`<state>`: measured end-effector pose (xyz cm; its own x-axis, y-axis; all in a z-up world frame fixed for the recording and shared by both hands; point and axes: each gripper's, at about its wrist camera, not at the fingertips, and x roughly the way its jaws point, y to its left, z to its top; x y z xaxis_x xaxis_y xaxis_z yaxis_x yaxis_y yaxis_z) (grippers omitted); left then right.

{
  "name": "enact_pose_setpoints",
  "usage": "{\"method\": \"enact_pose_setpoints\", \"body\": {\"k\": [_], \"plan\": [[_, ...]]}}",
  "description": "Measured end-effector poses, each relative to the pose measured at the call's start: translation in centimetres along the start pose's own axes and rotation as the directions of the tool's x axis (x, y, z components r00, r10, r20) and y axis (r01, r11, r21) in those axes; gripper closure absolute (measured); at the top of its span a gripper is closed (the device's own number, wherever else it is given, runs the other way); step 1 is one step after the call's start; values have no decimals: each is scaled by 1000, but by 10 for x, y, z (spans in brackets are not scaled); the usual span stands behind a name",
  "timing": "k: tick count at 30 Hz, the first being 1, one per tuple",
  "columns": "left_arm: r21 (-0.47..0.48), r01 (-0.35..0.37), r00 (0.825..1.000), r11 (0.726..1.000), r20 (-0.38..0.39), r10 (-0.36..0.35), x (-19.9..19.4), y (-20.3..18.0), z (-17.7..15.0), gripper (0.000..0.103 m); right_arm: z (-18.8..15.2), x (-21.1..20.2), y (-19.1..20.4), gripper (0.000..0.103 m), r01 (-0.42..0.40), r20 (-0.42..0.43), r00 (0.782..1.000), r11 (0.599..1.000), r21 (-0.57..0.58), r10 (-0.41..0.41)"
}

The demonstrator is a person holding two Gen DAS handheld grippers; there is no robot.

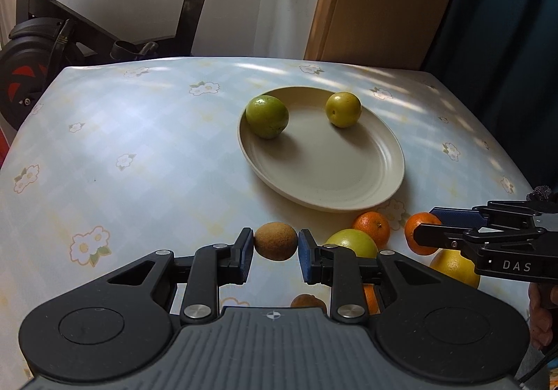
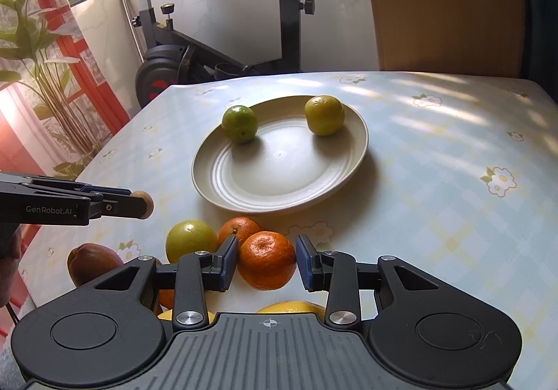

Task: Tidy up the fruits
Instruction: 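Grasp the brown kiwi with the left tool, then carry the mandarin with the right tool while the left tool carries the kiwi to the plate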

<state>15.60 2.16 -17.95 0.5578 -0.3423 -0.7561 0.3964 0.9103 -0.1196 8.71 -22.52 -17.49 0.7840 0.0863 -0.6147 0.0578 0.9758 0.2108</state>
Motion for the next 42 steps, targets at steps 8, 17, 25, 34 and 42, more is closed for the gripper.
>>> {"method": "enact_pose_setpoints", "body": {"k": [8,17,25,34,42], "plan": [[11,-14,999,1000,30,14,1,-4,11,74,9,-2,0,70,14,20,1000,999,-29,-13],[19,-30,998,999,57,29,1,-7,27,74,34,-7,-9,70,31,57,998,998,-59,-28],[39,-38,996,999,80,35,8,-16,46,74,61,-4,-28,70,59,89,995,994,-90,-51],[71,-62,997,996,47,59,39,-19,66,74,86,25,-45,70,72,80,995,988,-138,-61],[97,-87,996,991,-18,89,77,-17,80,74,94,62,-53,70,50,25,999,984,-171,-47]]}}
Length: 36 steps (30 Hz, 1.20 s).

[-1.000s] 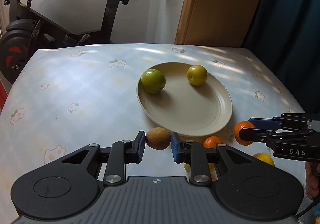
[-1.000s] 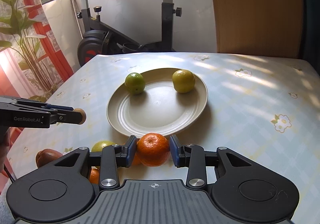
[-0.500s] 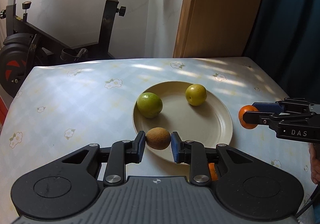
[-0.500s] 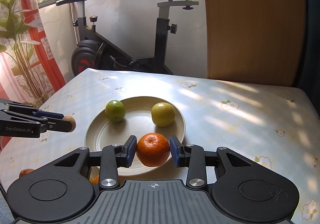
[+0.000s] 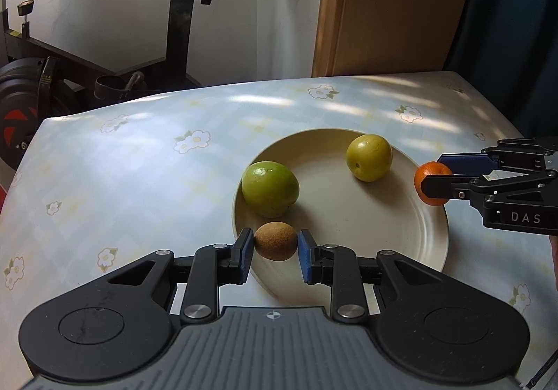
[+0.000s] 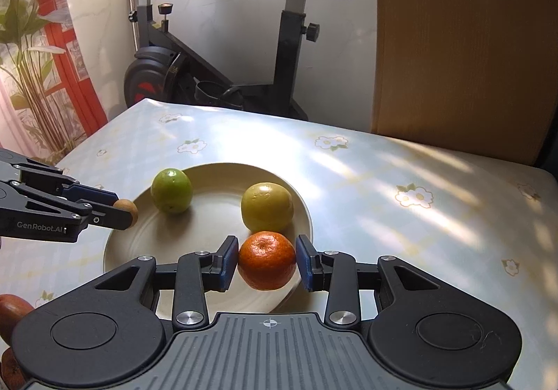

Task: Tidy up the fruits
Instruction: 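Carry the mandarin with the right tool while the left tool carries the kiwi to the plate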

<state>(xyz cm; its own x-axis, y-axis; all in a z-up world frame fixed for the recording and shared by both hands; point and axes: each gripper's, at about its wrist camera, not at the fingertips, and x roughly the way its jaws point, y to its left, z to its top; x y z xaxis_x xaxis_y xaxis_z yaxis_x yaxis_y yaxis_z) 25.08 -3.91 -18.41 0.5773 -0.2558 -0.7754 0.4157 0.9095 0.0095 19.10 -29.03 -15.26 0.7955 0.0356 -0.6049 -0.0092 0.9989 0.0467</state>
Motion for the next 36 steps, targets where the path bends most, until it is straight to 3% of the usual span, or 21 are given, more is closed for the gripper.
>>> {"method": "enact_pose_setpoints", "body": {"k": [9,23,36], "plan": [[32,-26,999,999,-35,27,28,0,8,74,6,34,1,70,10,-50,999,999,-49,-12],[43,-41,999,998,6,41,46,-10,30,74,18,50,7,70,-4,-30,1000,997,-75,2],[44,-21,1000,999,22,20,56,-13,30,73,21,54,10,69,-4,-24,1000,995,-96,2]]}}
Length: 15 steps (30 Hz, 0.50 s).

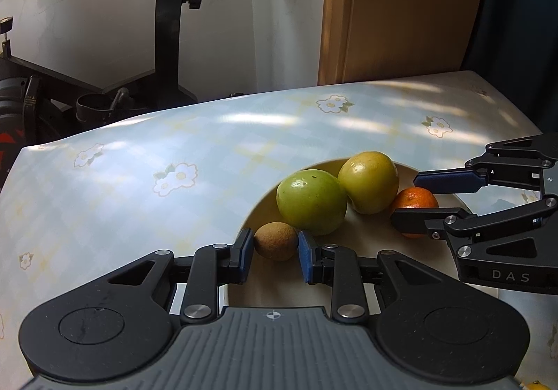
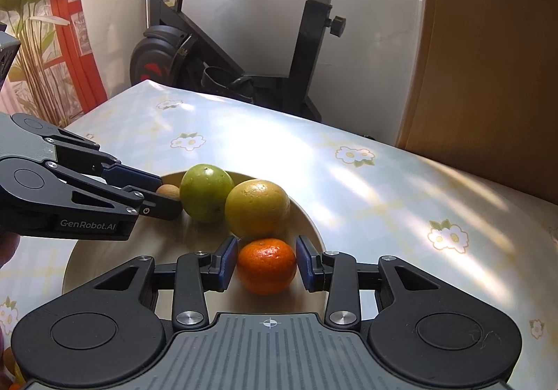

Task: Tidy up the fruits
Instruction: 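Carry the mandarin with the right tool while the left tool carries the kiwi to the plate, then lower the kiwi and mandarin onto the plate and open both tools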

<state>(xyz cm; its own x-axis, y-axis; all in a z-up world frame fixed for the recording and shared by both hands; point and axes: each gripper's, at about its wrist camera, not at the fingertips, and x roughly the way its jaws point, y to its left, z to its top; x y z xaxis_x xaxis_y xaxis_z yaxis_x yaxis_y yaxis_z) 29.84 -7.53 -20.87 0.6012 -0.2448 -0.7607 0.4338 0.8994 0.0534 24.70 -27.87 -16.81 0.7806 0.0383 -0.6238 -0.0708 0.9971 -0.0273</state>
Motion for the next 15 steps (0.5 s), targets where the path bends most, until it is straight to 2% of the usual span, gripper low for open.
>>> {"method": "enact_pose_setpoints", "body": {"k": [4,8,15], "plan": [[20,19,1000,1000,-10,-19,-1,1,-3,67,0,0,0,69,6,-4,1000,1000,6,-6],[38,9,1000,999,-6,-9,-4,-2,-4,61,-1,0,-2,67,22,-12,1000,999,28,-22],[32,-9,1000,999,4,9,-14,-2,-6,61,-6,-6,-6,66,28,-6,1000,996,86,-28]]}}
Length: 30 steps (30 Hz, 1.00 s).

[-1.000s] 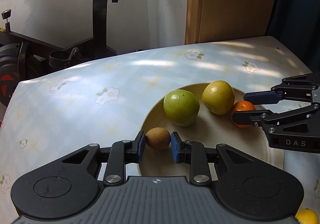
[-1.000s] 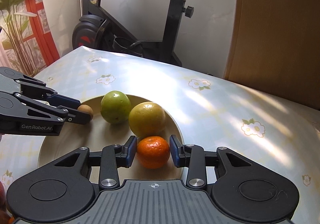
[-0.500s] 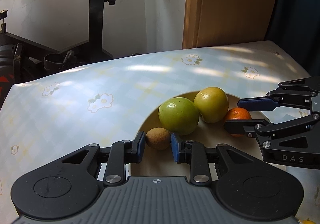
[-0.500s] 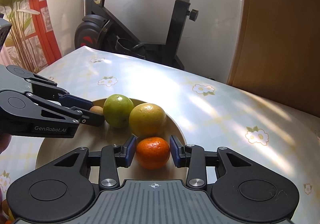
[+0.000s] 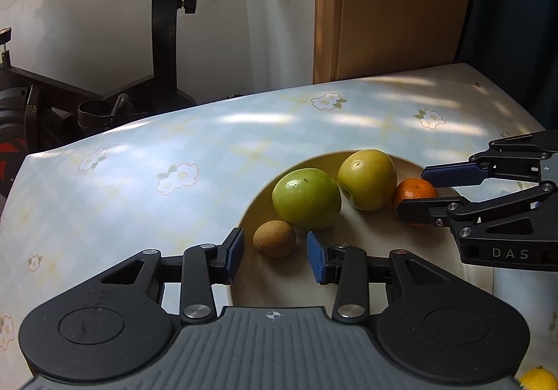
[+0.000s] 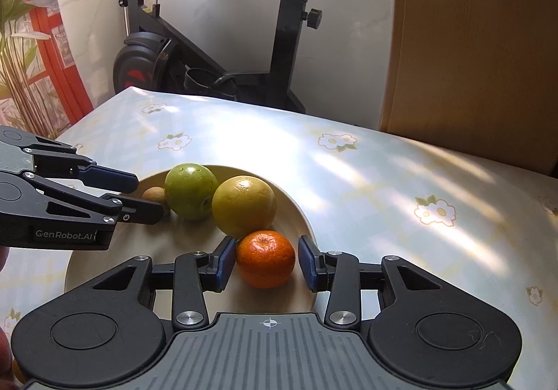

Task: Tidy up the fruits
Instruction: 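Lower the kiwi and mandarin onto the plate and open both tools, then move both open tools back toward the fruit pile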

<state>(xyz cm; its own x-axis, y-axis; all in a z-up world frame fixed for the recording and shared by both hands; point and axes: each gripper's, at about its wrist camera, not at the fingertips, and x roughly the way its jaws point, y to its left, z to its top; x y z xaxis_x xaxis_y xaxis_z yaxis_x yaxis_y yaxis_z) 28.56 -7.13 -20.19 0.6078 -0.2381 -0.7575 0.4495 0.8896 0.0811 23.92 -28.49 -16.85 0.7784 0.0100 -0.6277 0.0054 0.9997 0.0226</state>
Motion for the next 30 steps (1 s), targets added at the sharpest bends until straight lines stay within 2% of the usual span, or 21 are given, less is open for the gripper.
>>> {"method": "enact_pose_setpoints", "body": {"k": [13,30], "plan": [[-55,-43,998,998,47,46,-56,19,-16,61,-7,-44,5,66,24,46,999,997,71,-27],[-171,-110,993,979,32,117,-131,53,-72,61,-46,-96,51,66,-1,96,995,996,93,-8]]}}
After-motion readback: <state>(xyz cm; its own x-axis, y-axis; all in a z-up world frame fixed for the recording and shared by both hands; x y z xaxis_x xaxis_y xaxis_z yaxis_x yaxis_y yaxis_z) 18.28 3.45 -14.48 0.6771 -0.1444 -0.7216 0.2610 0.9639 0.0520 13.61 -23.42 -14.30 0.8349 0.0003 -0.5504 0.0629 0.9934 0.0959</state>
